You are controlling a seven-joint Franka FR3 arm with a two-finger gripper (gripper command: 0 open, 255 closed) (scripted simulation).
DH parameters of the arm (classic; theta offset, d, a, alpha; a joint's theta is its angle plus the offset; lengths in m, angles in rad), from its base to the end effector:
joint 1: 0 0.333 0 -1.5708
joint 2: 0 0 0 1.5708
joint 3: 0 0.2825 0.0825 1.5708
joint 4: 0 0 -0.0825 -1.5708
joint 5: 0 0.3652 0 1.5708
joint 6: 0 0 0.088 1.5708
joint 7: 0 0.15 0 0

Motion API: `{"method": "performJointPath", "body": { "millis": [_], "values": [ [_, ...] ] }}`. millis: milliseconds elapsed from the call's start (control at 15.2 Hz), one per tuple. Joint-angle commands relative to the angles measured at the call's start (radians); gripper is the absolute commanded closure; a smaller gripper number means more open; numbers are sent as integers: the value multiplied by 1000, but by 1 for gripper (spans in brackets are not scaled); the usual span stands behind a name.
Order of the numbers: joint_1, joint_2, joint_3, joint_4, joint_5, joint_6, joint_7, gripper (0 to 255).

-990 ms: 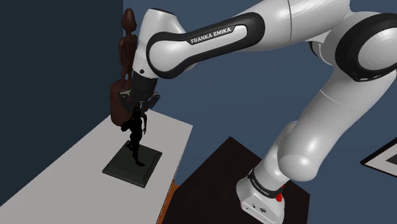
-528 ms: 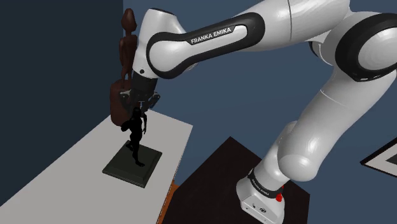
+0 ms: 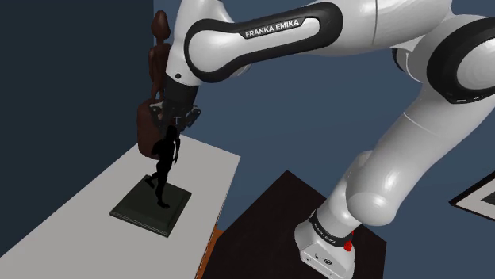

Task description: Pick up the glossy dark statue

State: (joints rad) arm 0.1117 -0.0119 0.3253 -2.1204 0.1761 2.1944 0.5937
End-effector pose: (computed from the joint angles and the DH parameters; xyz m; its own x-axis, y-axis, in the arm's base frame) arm 0.4805 0.2382 0.3589 0.9683 -0.2493 -0.0176 -0.2487 -0.9544 -0.1651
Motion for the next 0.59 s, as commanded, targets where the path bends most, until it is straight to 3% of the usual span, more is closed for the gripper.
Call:
{"method": "performJointPath", "body": {
  "millis": [0, 528],
  "values": [
    [-1, -10, -1, 15, 1, -24, 1, 255],
    [-4, -41, -5, 80, 3, -118, 8, 255]
  ]
}}
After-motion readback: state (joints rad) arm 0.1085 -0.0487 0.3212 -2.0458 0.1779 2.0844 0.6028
